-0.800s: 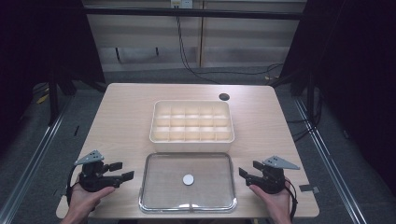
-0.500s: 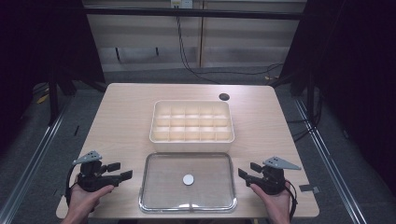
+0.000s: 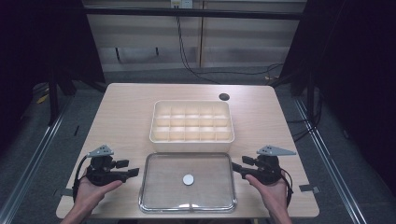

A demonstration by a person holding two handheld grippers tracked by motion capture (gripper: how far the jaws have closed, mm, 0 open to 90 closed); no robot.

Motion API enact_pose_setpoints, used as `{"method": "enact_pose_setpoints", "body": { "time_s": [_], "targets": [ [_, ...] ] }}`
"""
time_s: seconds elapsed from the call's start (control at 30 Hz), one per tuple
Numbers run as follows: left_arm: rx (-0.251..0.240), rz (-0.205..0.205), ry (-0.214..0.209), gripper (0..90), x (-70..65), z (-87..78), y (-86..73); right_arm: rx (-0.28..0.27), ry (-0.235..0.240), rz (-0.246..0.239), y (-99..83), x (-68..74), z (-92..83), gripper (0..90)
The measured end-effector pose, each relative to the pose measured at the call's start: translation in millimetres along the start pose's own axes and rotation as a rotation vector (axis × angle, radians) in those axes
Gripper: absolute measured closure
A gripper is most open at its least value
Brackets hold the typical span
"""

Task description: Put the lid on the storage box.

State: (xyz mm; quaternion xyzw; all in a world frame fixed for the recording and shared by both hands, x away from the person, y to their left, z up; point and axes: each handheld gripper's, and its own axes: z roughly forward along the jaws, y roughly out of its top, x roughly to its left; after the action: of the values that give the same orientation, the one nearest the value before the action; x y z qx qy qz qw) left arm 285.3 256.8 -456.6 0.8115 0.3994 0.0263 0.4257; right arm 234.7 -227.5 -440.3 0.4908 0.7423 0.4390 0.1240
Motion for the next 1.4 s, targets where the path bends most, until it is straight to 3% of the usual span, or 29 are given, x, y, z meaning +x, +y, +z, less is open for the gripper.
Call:
{"method": "enact_pose_setpoints", "body": {
  "time_s": [0.1, 0.23, 0.3, 0.43, 0.5, 0.63, 0.77, 1.2, 1.3, 1.4],
  "targets": [
    [0.007, -0.003, -0.032, 40.1, 0.8, 3.1, 8.8, 0.011, 0.005, 0.009, 7.8, -0.5, 2.8, 43.8],
    [0.000, -0.031, -0.021, 40.6, 1.2, 10.3, 11.2, 0.001, 0.034, 0.021, 9.1, -2.4, 9.2, 41.6],
    [0.003, -0.037, -0.031, 40.6, 1.9, 13.3, 7.6, 0.024, 0.022, 0.005, 5.3, -3.5, 15.3, 43.2],
    [0.026, -0.036, -0.026, 39.8, 3.4, 19.1, -2.0, 0.055, 0.011, 0.018, -5.2, -6.8, 27.2, 46.7],
    [0.057, -0.019, -0.006, 41.2, 2.4, 21.5, -5.2, 0.063, 0.002, 0.029, -8.4, -9.7, 29.7, 49.1],
    [0.061, -0.013, -0.013, 45.4, -1.4, 23.3, -6.3, 0.082, -0.042, 0.027, -16.1, -13.2, 33.3, 52.0],
    [0.097, 0.006, -0.010, 47.1, -5.5, 29.5, -11.9, 0.112, -0.044, 0.028, -22.1, -13.5, 40.1, 53.6],
    [0.124, 0.008, -0.019, 50.3, -5.7, 39.6, -14.1, 0.136, -0.064, 0.019, -26.0, -12.2, 49.7, 49.1],
    [0.126, 0.002, -0.018, 50.6, -5.7, 41.5, -14.1, 0.136, -0.059, 0.050, -27.1, -11.3, 49.4, 48.1],
    [0.134, -0.004, -0.015, 50.3, -5.4, 43.1, -14.0, 0.140, -0.063, 0.048, -27.8, -10.4, 50.9, 47.6]
  ]
}}
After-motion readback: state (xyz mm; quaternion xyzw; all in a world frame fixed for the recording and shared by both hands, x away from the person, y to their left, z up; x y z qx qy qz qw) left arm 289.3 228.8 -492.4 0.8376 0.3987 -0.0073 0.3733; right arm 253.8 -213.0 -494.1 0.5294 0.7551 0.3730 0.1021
